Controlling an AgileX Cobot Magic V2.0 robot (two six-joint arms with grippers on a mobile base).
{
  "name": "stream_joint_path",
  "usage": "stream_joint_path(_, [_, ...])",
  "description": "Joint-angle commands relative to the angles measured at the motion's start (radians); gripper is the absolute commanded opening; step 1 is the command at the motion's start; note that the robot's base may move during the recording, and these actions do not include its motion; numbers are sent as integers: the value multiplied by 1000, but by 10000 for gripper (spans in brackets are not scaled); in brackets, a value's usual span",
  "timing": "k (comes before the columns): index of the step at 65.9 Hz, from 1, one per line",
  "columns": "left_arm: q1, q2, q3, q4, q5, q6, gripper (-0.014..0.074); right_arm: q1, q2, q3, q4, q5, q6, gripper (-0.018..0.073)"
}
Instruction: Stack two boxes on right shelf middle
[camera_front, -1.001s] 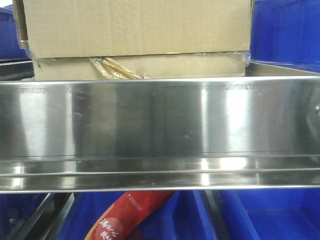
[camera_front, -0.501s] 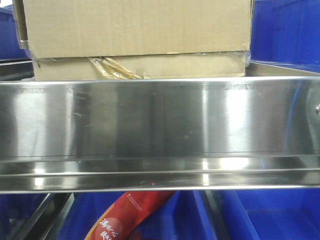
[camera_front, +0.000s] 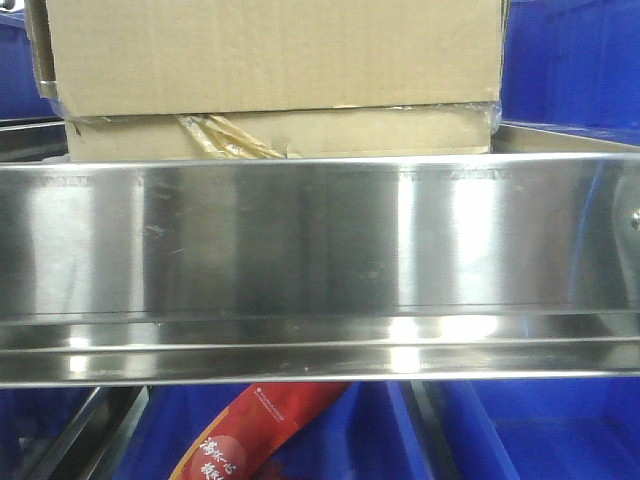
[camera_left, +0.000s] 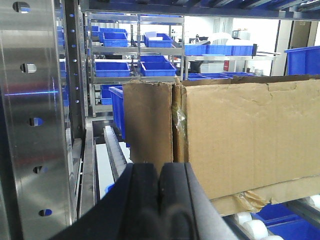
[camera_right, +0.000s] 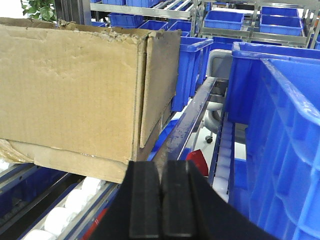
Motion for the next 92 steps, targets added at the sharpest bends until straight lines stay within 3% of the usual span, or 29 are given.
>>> stream_joint_path(1, [23, -4, 4, 2, -8, -1, -111, 1, -5, 2, -10, -27, -5, -162])
stream_joint_path(17, [239, -68, 71, -35, 8, -1, -111, 1, -5, 2, -10, -27, -5, -162])
stream_joint_path(27, [315, -138, 196, -69, 6, -1, -111, 1, -5, 2, -10, -27, -5, -162])
stream_joint_path(46, [303, -138, 387, -85, -193, -1, -111, 1, -7, 2, -10, -31, -5, -162])
stream_joint_path(92, [298, -138, 387, -85, -182, -1, -111, 1, -7, 2, -10, -33, -5, -162])
